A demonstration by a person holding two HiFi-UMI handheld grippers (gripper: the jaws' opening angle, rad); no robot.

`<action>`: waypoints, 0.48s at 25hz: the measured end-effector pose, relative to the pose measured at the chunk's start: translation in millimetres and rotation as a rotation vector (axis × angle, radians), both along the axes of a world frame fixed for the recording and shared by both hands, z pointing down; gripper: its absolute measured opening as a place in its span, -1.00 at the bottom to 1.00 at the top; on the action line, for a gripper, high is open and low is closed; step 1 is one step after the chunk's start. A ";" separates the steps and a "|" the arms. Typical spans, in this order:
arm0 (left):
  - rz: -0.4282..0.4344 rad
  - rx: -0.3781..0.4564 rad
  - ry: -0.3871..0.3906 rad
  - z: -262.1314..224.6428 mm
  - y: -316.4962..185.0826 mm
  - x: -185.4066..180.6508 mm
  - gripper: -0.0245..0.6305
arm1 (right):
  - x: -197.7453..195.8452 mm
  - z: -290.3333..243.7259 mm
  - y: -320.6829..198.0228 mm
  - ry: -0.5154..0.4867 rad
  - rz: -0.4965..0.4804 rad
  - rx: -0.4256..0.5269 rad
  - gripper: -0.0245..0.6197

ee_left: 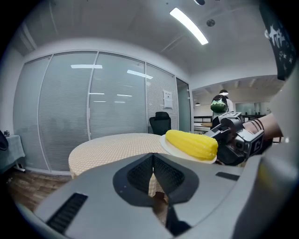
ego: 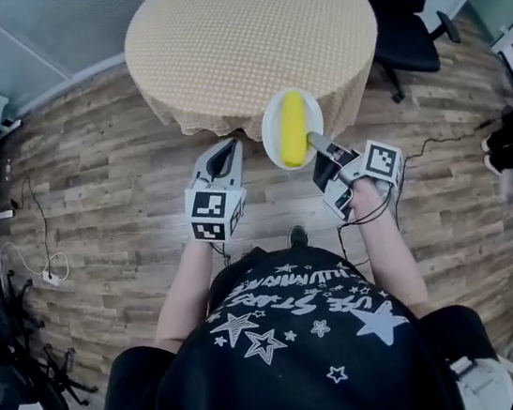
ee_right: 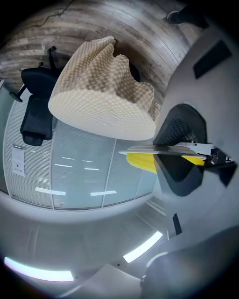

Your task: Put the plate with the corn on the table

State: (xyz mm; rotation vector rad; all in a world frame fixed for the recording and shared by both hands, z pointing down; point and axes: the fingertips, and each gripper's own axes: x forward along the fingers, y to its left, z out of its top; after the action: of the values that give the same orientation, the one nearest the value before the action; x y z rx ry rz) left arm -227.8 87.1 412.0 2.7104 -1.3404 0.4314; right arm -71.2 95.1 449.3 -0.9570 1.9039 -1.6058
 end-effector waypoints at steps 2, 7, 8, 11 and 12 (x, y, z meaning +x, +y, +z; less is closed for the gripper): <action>-0.030 0.006 0.004 1.0 0.5 -0.8 -0.90 | -1.3 0.9 -2.5 0.008 -0.031 0.012 -0.76; -0.112 0.018 0.016 -1.9 -3.0 -0.1 -0.90 | 0.4 4.4 -9.6 0.030 -0.097 0.012 -0.76; -0.125 0.021 0.014 -1.3 -2.6 0.1 -0.90 | 0.8 6.5 -10.0 0.030 -0.110 0.012 -0.76; -0.143 0.021 0.005 1.6 2.4 -1.9 -0.90 | -2.6 9.8 -9.2 0.021 -0.137 0.014 -0.76; -0.144 0.017 0.001 2.7 5.0 -2.2 -0.90 | -4.2 9.6 -8.5 0.015 -0.140 0.016 -0.76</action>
State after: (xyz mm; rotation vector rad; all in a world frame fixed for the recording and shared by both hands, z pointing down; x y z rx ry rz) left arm -230.0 92.1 414.7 2.6045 -1.5330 0.4076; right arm -75.4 86.6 458.8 -0.8476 2.0307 -1.6634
